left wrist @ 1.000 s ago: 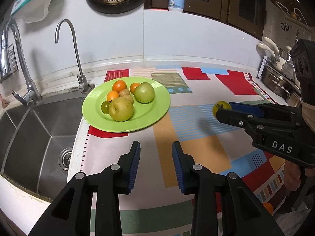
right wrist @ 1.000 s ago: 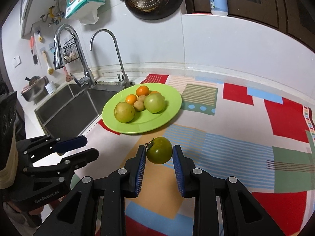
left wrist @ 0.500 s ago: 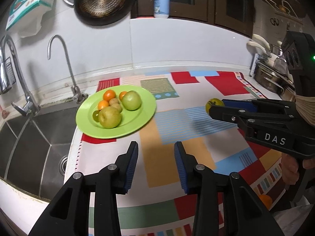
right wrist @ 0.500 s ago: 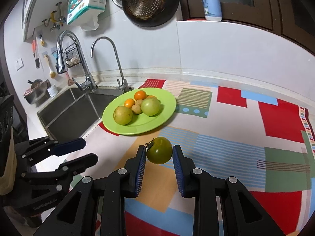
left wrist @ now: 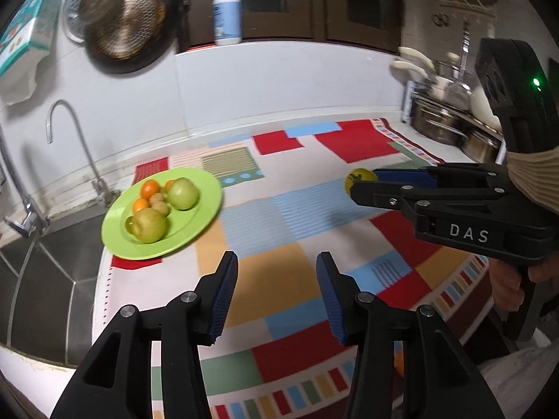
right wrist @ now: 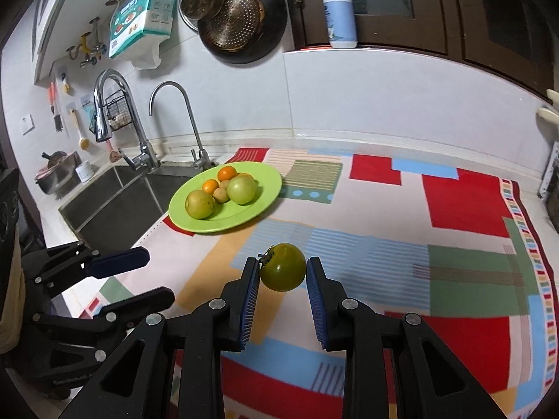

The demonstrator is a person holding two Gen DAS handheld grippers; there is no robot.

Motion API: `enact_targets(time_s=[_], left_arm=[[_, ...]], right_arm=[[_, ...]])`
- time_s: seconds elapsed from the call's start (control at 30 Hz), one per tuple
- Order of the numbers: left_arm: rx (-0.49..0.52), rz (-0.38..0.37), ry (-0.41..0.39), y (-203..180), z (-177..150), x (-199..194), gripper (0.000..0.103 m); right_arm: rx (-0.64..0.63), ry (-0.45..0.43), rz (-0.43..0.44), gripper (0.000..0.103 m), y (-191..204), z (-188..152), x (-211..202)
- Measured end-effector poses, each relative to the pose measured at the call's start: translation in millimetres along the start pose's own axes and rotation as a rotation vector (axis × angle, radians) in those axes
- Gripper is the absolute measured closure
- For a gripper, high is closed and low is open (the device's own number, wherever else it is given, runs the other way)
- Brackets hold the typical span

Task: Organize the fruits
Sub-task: 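Swing the held orange and green tomato away from the plate with both tools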

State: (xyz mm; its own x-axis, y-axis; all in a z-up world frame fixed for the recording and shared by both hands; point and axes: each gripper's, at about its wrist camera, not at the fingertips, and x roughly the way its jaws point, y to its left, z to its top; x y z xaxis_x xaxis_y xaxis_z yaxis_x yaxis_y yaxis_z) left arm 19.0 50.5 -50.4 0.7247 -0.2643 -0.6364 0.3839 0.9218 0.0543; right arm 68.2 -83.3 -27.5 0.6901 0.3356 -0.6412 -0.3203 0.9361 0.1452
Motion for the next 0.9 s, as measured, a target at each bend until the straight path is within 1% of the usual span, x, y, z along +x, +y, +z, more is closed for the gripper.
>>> enact_targets(time_s=[0.2, 0.47, 0.67, 0.9], left_arm=[[0.074, -0.069, 0.019, -27, -7, -4, 0.056], [0.109, -0.126, 0.068, -48, -14, -3, 0.056], [0.124, -0.164, 0.133, -60, -22, 0, 0.056], [0.147, -0.241, 0.229, -77, -31, 7, 0.056]], right_arm=[[0.004, 0.016, -0.015, 0.074, -7, -16, -20], [0.013, 0.062, -0.024, 0.074, -14, -38, -34], [0.022, 0.095, -0.017, 0.074, -18, -52, -41], [0.056, 0.158, -0.007, 0.074, -25, -71, -44]])
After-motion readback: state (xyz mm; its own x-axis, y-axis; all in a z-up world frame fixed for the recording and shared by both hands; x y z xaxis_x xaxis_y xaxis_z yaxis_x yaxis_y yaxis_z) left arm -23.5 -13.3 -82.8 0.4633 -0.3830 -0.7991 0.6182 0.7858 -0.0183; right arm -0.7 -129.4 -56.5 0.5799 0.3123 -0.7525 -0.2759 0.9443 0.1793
